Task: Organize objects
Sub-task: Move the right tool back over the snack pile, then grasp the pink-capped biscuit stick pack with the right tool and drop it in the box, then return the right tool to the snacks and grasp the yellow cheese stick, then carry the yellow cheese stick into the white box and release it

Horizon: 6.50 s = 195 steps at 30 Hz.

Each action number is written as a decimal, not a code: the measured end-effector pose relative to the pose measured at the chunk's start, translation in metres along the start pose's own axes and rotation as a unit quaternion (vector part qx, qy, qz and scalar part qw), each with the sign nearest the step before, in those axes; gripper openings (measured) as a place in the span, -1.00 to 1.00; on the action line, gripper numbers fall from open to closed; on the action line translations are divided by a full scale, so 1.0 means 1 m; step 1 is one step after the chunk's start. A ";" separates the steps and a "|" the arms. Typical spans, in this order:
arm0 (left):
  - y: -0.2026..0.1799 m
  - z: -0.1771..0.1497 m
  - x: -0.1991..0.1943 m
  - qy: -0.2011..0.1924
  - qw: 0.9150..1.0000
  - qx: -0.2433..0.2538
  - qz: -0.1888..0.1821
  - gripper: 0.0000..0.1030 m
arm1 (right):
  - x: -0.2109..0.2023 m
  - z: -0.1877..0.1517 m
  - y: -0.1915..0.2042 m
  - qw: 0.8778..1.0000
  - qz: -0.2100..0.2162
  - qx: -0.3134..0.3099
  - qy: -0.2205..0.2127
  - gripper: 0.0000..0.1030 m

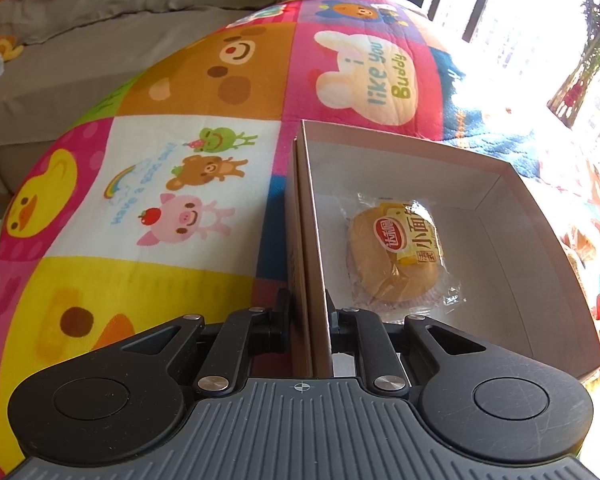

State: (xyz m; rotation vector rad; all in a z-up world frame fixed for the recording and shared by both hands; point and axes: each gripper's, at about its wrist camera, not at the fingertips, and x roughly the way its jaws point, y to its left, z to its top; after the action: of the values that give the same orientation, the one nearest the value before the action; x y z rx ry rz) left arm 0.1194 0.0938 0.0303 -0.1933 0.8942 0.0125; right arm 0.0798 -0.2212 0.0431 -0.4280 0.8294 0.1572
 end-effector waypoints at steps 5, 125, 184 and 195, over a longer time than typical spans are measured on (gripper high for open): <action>-0.001 -0.001 0.000 0.000 1.000 -0.002 -0.001 -0.69 | -0.014 -0.003 -0.016 0.987 0.113 0.114 0.003 0.34; -0.008 -0.007 -0.007 0.004 1.000 0.001 0.003 -0.65 | 0.094 0.056 -0.007 0.922 0.213 0.323 0.039 -0.39; -0.008 -0.010 -0.007 -0.008 1.000 0.012 -0.004 -0.65 | -0.137 -0.010 0.020 0.972 0.169 0.154 -0.063 -0.68; -0.007 -0.011 -0.006 -0.009 1.000 0.012 -0.005 -0.65 | -0.069 -0.035 0.041 0.991 0.094 0.090 0.007 -0.34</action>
State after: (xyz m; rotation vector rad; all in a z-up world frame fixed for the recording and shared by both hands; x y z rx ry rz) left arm 0.1079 0.0851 0.0301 -0.1749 0.8761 -0.0051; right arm -0.0020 -0.1967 0.0606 -0.1799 0.8891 0.2522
